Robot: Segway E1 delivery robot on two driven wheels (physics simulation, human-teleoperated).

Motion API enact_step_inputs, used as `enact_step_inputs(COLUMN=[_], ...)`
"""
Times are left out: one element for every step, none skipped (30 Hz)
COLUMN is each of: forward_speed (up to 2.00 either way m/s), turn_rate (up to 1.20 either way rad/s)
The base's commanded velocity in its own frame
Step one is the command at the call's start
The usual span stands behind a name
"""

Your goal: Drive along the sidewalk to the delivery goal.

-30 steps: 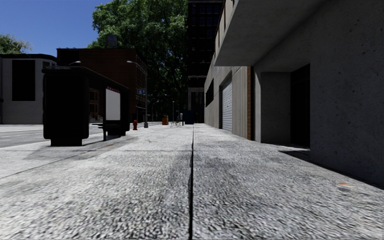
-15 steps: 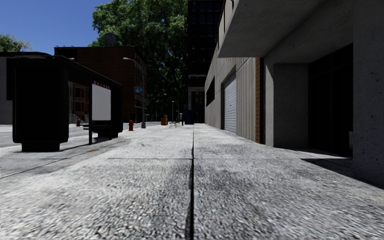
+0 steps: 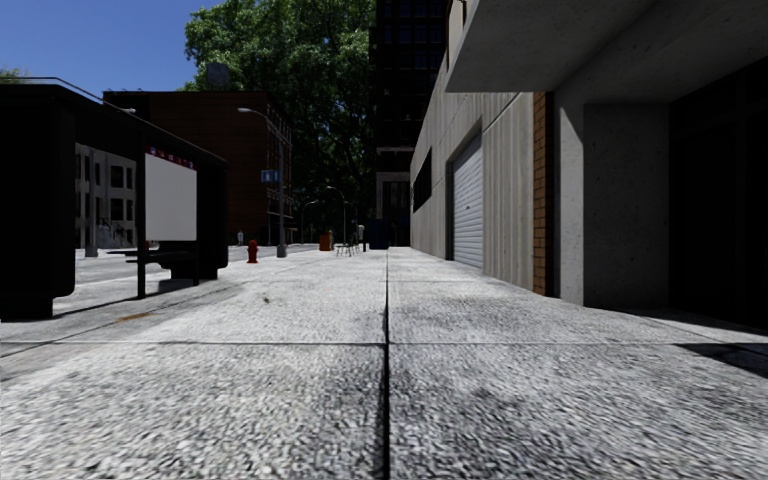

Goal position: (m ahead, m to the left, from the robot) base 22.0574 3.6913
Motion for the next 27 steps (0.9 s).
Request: enact_step_inputs(forward_speed=[2.00,2.00,2.00,2.00,2.00,2.00,2.00,2.00,2.00,2.00,2.00,2.00,2.00,2.00,2.00,2.00,2.00,2.00,2.00,2.00,2.00,2.00,2.00,2.00,2.00,2.00,2.00], turn_rate=[0.00,0.00,0.00,0.00,0.00,0.00,0.00,0.00,0.00,0.00,0.00,0.00,0.00,0.00,0.00,0.00,0.00,0.00,0.00,0.00,0.00,0.00,0.00,0.00,0.00,0.07,0.12])
